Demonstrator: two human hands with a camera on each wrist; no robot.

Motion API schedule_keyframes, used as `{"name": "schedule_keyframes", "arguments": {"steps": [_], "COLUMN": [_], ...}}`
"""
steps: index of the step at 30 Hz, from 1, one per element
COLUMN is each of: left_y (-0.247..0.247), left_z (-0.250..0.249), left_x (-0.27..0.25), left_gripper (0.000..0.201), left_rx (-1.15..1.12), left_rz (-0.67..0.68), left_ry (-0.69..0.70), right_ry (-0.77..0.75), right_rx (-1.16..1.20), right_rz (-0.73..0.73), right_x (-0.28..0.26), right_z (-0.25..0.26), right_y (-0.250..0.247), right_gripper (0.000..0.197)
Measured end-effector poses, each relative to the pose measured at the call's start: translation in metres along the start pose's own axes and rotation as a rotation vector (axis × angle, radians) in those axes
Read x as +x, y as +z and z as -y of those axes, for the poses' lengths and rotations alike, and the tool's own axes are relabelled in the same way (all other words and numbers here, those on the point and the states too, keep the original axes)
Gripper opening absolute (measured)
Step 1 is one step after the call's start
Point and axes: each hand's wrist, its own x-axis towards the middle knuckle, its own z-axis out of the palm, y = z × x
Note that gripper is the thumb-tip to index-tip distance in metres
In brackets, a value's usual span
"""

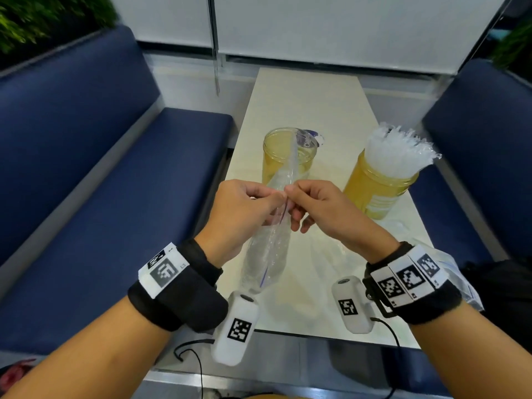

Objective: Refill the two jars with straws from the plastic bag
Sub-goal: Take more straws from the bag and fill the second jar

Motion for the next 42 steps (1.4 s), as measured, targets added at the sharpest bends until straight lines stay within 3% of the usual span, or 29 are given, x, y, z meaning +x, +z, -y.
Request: {"name": "schedule_keyframes", "arguments": {"steps": [4,7,10,14,17,21,23,28,30,33,36,40,42], "left_y": [-0.001,-0.016,-0.028,-0.042,-0.061,-0.075,-0.072,-0.051,-0.040,-0.025,-0.015,-0.008,-0.005], "left_z": [0.001,-0.003,-0.007,-0.015,-0.017,-0.014,-0.016,-0.019,-0.017,-0.015,-0.008,0.011,0.015], "left_x": [-0.004,0.001,0.000,0.002,0.007,0.010,0.009,0.008,0.008,0.011,0.012,0.013,0.014], "left_gripper": [0.016,0.010,0.002,0.024,0.032,0.019,0.015,0.054,0.059,0.060,0.056,0.055,0.057], "left_rx": [0.259,0.289,0.377,0.712,0.930,0.939,0.924,0.907,0.913,0.919,0.972,0.973,0.952], "left_rz": [-0.116,-0.232,-0.209,-0.189,-0.279,-0.476,-0.431,-0.147,-0.077,0.039,0.132,0.187,0.200], "left_ry": [0.069,0.105,0.224,0.426,0.421,0.386,0.407,0.406,0.412,0.428,0.475,0.469,0.470], "right_ry": [0.011,0.034,0.045,0.001,0.042,0.108,0.076,0.132,0.078,-0.125,-0.161,-0.096,-0.055], "right_rx": [-0.042,-0.056,-0.269,-0.572,-0.655,-0.782,-0.882,-1.063,-0.961,-0.643,-0.723,-0.930,-0.919], "right_rz": [0.044,0.051,-0.116,-0.302,-0.288,-0.174,-0.138,0.029,0.059,0.060,0.133,-0.025,0.009], "right_x": [-0.003,-0.007,-0.007,-0.001,0.002,0.000,0.001,0.001,-0.001,0.003,0.014,0.015,0.014], "right_z": [0.000,-0.002,-0.004,0.005,0.013,0.017,0.020,0.018,0.024,0.041,0.035,0.020,0.015], "right_y": [-0.002,-0.009,-0.015,-0.032,-0.058,-0.074,-0.067,-0.050,-0.045,-0.027,0.005,0.033,0.039], "right_gripper": [0.036,0.037,0.031,0.039,0.035,0.028,0.029,0.024,0.017,0.015,0.025,0.023,0.020]}}
